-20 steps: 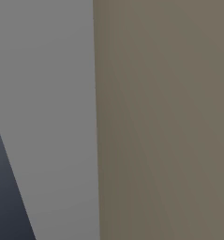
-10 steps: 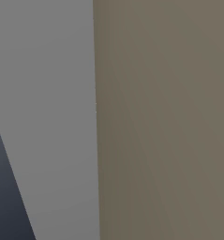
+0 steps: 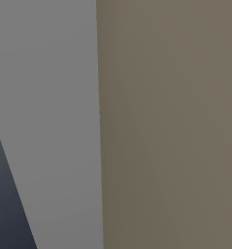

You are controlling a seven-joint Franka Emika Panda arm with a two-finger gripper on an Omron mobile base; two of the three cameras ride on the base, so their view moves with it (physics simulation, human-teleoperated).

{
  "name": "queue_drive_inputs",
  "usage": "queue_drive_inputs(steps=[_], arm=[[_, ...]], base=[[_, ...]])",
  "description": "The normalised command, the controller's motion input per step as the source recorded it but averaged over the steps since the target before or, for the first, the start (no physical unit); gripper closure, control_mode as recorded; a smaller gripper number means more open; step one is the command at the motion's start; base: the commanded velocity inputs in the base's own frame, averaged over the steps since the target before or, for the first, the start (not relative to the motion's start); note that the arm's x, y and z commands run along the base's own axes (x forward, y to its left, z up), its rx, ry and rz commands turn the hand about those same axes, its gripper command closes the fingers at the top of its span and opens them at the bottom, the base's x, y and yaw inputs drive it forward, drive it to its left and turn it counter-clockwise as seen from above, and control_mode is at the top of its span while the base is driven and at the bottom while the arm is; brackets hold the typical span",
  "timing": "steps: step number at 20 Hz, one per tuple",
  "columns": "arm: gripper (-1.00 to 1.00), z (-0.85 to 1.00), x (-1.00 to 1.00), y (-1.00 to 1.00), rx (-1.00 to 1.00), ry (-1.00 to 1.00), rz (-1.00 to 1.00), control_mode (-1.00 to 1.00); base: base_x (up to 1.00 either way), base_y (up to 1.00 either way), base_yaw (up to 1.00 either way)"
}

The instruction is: Four empty soda cans are scattered around the kitchen. Gather all the cans and cluster them next to the stove for recycling.

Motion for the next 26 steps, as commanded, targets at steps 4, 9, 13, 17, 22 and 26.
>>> queue_drive_inputs(steps=[4, 9, 13, 17, 22, 26], arm=[[1.00, 0.27, -0.44, 0.00, 0.00, -0.17, -0.04, -1.00], [1.00, 0.38, -0.41, 0.00, 0.00, -0.09, -0.02, -1.00], [1.00, 0.34, -0.31, -0.01, 0.00, -0.03, 0.00, -1.00], [1.00, 0.14, -0.20, -0.03, -0.01, -0.01, 0.00, -1.00], [1.00, 0.05, -0.17, -0.05, -0.01, 0.00, 0.01, -1.00], [1.00, 0.00, -0.06, 0.00, -0.02, 0.00, 0.08, -1.00]], base=[[0.00, 0.00, 0.00], [0.00, 0.00, 0.00], [0.00, 0.00, 0.00], [0.00, 0.00, 0.00], [0.00, 0.00, 0.00], [0.00, 0.00, 0.00]])
